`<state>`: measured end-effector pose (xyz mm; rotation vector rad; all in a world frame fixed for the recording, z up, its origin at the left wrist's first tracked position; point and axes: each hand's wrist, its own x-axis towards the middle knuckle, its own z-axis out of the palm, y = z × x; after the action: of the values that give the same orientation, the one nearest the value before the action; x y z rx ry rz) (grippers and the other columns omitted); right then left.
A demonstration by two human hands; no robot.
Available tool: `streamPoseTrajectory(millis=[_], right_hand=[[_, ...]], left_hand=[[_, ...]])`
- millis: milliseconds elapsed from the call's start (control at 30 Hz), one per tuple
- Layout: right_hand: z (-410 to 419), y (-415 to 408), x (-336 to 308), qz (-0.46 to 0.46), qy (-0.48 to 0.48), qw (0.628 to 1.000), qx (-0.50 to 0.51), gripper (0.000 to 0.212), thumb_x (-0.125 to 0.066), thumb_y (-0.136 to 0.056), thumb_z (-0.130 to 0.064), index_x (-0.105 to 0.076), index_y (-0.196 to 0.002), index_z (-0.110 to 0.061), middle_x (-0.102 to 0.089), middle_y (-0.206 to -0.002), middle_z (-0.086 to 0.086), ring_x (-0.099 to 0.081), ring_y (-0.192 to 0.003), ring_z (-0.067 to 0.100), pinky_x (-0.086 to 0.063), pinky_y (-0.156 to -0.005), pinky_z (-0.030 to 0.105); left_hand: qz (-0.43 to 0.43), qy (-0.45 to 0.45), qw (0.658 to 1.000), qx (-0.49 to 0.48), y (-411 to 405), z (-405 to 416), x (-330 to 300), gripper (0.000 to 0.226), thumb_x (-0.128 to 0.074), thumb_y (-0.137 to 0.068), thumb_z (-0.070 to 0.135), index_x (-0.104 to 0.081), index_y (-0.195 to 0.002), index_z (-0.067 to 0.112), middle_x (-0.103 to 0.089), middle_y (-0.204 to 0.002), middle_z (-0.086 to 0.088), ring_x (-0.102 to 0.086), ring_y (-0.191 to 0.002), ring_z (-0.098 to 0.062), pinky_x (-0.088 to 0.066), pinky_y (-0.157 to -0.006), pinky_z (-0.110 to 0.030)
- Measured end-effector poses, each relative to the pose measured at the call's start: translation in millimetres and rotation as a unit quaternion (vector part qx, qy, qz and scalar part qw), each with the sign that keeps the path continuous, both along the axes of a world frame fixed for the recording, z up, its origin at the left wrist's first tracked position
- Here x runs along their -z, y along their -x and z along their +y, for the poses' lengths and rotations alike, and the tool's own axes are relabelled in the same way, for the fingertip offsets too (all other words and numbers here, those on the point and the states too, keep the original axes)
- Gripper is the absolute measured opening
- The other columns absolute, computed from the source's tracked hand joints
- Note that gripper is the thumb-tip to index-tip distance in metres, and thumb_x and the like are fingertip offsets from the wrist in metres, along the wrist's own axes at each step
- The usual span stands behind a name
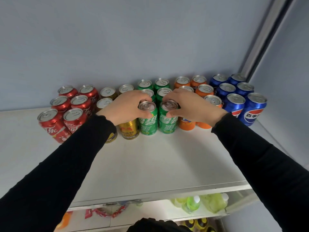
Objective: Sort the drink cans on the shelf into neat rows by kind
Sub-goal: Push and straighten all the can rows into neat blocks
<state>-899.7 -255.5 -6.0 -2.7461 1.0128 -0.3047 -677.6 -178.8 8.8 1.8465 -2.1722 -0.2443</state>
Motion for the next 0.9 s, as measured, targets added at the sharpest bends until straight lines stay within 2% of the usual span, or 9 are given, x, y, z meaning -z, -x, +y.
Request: streamPoseTrajectory(millis=[67,200,367,433,500,600,733,900], right_hand=[[0.5,4.2,-3.1,0.005,-0.013,1.000,-0.016,0.041,-0.075,-0.084,-0.036,-0.062,-0.122,-0.027,-0.056,-0.107,0.000,-0.052,-0.101,0.021,-0.040,-0.080,0.036],[3.6,11.4,-5.3,0.006,-0.017,0.999,-0.031,0.040,-0.074,-0.084,-0.036,-0.062,-0.121,-0.030,-0.056,-0.109,-0.002,-0.053,-0.101,0.019,-0.045,-0.085,0.040],[4.0,10.9,-7.9,0.009,-0.026,0.999,-0.031,0.043,-0.075,-0.084,-0.036,-0.061,-0.124,-0.029,-0.057,-0.111,-0.002,-0.054,-0.101,0.018,-0.046,-0.086,0.039],[3.2,13.3,-16.2,0.006,-0.063,0.997,-0.039,0.046,-0.075,-0.085,-0.035,-0.061,-0.128,-0.026,-0.061,-0.114,-0.004,-0.058,-0.103,0.016,-0.047,-0.088,0.036],[-2.4,16.4,-28.6,-0.047,-0.107,0.993,-0.023,0.046,-0.074,-0.088,-0.034,-0.061,-0.131,-0.022,-0.065,-0.116,-0.006,-0.061,-0.104,0.013,-0.049,-0.086,0.027],[-26.2,11.2,-38.0,-0.101,-0.052,0.993,0.040,0.039,-0.069,-0.091,-0.034,-0.063,-0.127,-0.019,-0.064,-0.117,-0.002,-0.062,-0.106,0.016,-0.047,-0.085,0.030],[-46.3,-14.9,-27.8,0.015,0.003,0.998,0.054,0.050,-0.064,-0.092,-0.045,-0.056,-0.136,-0.021,-0.059,-0.121,0.007,-0.056,-0.111,0.026,-0.042,-0.087,0.036],[-49.4,-33.5,-20.3,0.062,0.031,0.997,0.042,0.051,-0.067,-0.088,-0.045,-0.059,-0.131,-0.020,-0.064,-0.116,0.009,-0.059,-0.109,0.030,-0.047,-0.089,0.041]], left_hand=[[0.001,0.004,1.000,-0.004,1.0,4.5,0.9,0.046,-0.079,-0.078,0.045,-0.066,-0.119,0.028,-0.057,-0.101,0.008,-0.048,-0.078,-0.002,-0.032,-0.066,-0.023],[-0.002,0.008,1.000,-0.006,3.3,12.3,3.2,0.049,-0.079,-0.077,0.049,-0.065,-0.119,0.028,-0.058,-0.101,0.011,-0.050,-0.081,0.002,-0.032,-0.064,-0.013],[0.012,-0.009,1.000,-0.011,4.1,13.7,2.6,0.054,-0.079,-0.075,0.052,-0.062,-0.122,0.030,-0.058,-0.102,0.012,-0.055,-0.086,-0.002,-0.047,-0.075,-0.027],[0.023,-0.030,0.999,-0.010,2.5,12.1,-0.8,0.060,-0.077,-0.075,0.057,-0.059,-0.127,0.032,-0.060,-0.106,0.014,-0.058,-0.089,-0.002,-0.051,-0.080,-0.031],[0.045,-0.029,0.998,-0.020,-2.3,6.1,-7.5,0.061,-0.072,-0.080,0.058,-0.055,-0.133,0.033,-0.060,-0.112,0.013,-0.061,-0.093,-0.003,-0.053,-0.084,-0.032],[0.022,0.030,0.998,-0.045,-12.4,-16.0,-15.0,0.049,-0.066,-0.089,0.048,-0.057,-0.132,0.026,-0.059,-0.116,0.006,-0.060,-0.096,-0.009,-0.050,-0.084,-0.031],[-0.056,0.008,0.998,-0.042,-11.9,-48.9,-11.3,0.056,-0.065,-0.089,0.050,-0.054,-0.137,0.023,-0.056,-0.118,-0.002,-0.055,-0.106,-0.020,-0.042,-0.083,-0.033],[-0.082,-0.016,0.996,-0.025,-13.0,-64.6,0.7,0.050,-0.070,-0.085,0.047,-0.062,-0.128,0.023,-0.059,-0.118,-0.004,-0.056,-0.109,-0.025,-0.044,-0.089,-0.038]])
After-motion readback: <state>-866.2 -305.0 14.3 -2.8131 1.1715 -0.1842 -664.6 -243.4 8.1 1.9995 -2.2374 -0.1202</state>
